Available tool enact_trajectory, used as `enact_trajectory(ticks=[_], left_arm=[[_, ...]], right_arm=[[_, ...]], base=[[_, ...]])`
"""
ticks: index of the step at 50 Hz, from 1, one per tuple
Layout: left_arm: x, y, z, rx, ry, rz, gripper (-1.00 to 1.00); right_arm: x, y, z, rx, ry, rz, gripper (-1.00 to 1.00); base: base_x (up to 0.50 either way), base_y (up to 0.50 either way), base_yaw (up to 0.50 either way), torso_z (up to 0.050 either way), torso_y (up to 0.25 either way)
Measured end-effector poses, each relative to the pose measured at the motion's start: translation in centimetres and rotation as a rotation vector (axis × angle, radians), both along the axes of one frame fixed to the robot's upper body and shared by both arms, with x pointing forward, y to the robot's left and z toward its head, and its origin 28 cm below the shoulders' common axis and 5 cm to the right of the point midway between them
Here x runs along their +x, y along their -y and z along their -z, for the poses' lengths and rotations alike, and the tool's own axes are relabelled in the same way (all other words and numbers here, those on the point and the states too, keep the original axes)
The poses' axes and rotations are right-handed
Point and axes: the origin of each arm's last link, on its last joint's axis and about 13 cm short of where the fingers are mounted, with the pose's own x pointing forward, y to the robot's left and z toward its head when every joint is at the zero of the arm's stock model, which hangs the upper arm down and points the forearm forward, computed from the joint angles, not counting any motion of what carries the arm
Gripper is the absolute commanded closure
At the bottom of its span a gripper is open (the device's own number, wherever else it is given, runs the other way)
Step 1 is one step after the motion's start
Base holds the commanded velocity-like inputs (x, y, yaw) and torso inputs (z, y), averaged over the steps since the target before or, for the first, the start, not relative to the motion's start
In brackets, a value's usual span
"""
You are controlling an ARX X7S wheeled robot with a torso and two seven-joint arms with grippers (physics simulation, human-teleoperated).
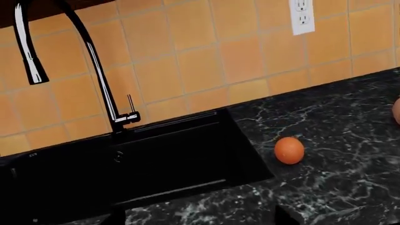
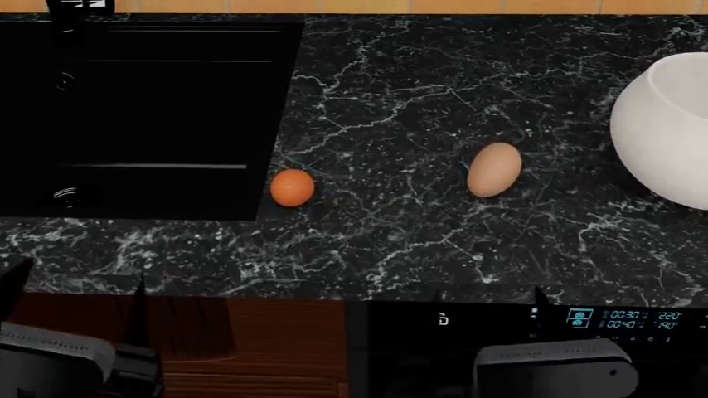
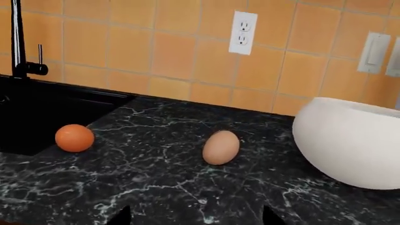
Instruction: Place the eggs and milk next to the bowl.
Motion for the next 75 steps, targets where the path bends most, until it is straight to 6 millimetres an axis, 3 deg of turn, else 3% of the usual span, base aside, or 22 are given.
enact_trajectory(ticks=[11, 29, 45, 69, 75], left_arm=[[1.9, -1.0, -3.3, 0.028, 0.033, 0.004, -1.0], [3.0, -1.6, -6.1, 0.046, 0.063, 0.006, -1.0], [3.8, -1.8, -7.1, 0.046, 0.073, -0.013, -1.0], [3.9, -2.0, -7.1, 0.05, 0.082, -0.009, -1.0], [3.8, -2.1, -7.0, 0.05, 0.081, -0.004, -1.0]], right_arm=[[1.6, 1.7, -3.3, -0.027, 0.04, 0.013, -1.0], [2.2, 3.5, -6.6, -0.054, 0.08, 0.027, -1.0], [2.0, 4.4, -8.0, -0.074, 0.093, 0.04, -1.0], [1.9, 4.4, -8.1, -0.091, 0.081, 0.029, -1.0], [1.9, 4.2, -8.2, -0.097, 0.08, 0.026, -1.0]], base=[[0.0, -0.15, 0.0, 0.0, 0.0], [0.0, -0.5, 0.0, 0.0, 0.0], [0.0, -0.5, 0.0, 0.0, 0.0], [0.0, -0.49, 0.0, 0.0, 0.0], [0.0, 0.0, 0.0, 0.0, 0.0]])
